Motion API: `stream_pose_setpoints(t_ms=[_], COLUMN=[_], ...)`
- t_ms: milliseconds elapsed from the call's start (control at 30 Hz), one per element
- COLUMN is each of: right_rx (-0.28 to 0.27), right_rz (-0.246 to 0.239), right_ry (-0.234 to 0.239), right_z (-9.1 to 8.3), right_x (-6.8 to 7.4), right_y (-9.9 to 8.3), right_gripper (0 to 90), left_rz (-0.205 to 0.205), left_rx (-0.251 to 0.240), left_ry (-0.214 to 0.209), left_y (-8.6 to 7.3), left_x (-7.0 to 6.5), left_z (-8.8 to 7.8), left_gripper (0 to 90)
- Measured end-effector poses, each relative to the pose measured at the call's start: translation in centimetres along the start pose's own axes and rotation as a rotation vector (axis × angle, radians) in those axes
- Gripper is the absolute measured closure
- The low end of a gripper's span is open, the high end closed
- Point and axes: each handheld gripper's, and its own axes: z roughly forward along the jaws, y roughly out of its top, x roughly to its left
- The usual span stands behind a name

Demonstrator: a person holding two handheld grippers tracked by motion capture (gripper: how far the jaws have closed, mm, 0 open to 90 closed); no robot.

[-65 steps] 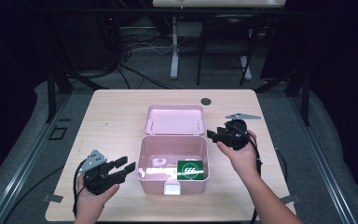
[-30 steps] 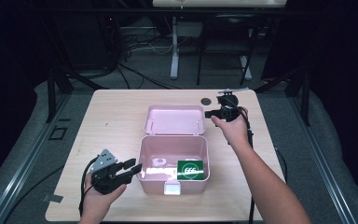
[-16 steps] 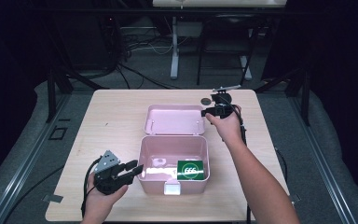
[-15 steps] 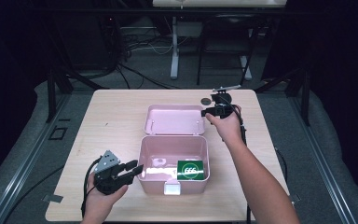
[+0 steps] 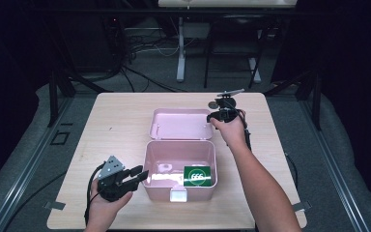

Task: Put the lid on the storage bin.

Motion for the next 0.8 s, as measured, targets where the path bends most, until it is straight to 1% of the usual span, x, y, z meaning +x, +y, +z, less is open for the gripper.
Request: stream_pose_setpoints(t_ms=[67,133,167,267,300,367,400,467,500,633,667,733,800], right_rx=[0.018,0.021,0.02,0.018,0.023,0.03,0.038,0.04,0.044,0.055,0.057,0.06,0.056], right_rz=[0.009,0.01,0.014,0.015,0.023,0.022,0.025,0.029,0.033,0.035,0.025,0.025,0.038], right_ry=[-0.008,-0.009,-0.014,-0.014,-0.016,-0.02,-0.023,-0.026,-0.034,-0.038,-0.057,-0.067,-0.068], right_z=[0.4,0.4,0.7,0.8,0.9,1.0,1.2,1.3,1.5,1.8,2.1,2.2,2.1], right_x=[0.0,0.0,0.1,0.1,0.2,0.2,0.3,0.4,0.5,0.8,1.0,1.0,1.0], right_y=[0.0,0.0,0.1,0.1,0.1,0.2,0.2,0.2,0.3,0.3,0.3,0.3,0.4], right_gripper=[59.3,59.7,63.6,65.2,66.7,68.0,70.7,71.2,72.3,75.7,76.6,78.2,80.8], left_rz=[0.0,0.0,-0.002,-0.002,-0.002,-0.003,-0.003,-0.005,-0.004,-0.003,-0.003,-0.006,-0.006], left_rx=[0.002,0.002,-0.004,-0.002,-0.002,-0.002,-0.004,-0.005,-0.004,-0.004,-0.004,-0.009,-0.009], left_ry=[0.001,0.001,0.002,-0.001,-0.001,-0.002,0.0,-0.001,-0.002,-0.003,-0.003,-0.003,-0.004], left_y=[0.0,0.0,0.0,0.0,0.0,0.0,0.0,-0.1,-0.1,-0.1,-0.1,-0.1,-0.1], left_x=[0.0,0.0,0.0,0.0,0.0,0.0,0.0,0.0,0.0,0.0,0.0,0.0,0.0], left_z=[0.0,0.0,0.0,0.0,0.0,0.0,0.0,0.0,0.0,0.0,0.0,0.0,0.0], left_gripper=[67.3,67.3,67.3,67.4,67.4,67.4,67.4,67.4,67.5,67.5,67.5,67.5,67.5])
